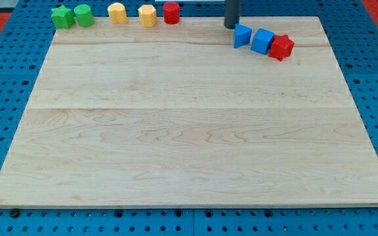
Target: Separate red star from blue cube
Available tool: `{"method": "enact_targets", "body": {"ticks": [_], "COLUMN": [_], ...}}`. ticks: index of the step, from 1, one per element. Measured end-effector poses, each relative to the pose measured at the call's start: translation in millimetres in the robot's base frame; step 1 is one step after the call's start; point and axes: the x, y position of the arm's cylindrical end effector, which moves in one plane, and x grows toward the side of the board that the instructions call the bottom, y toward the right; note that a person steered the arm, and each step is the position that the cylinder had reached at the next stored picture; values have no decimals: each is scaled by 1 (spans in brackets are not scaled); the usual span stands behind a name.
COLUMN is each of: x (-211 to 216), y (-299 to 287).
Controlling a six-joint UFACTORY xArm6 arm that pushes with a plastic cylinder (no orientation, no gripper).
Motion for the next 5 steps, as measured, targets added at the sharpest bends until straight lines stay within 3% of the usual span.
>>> {"method": "enact_targets", "body": {"ticks": [1, 2, 3, 5], "x": [20, 48, 73, 82], "y": [74, 102, 86, 77]}}
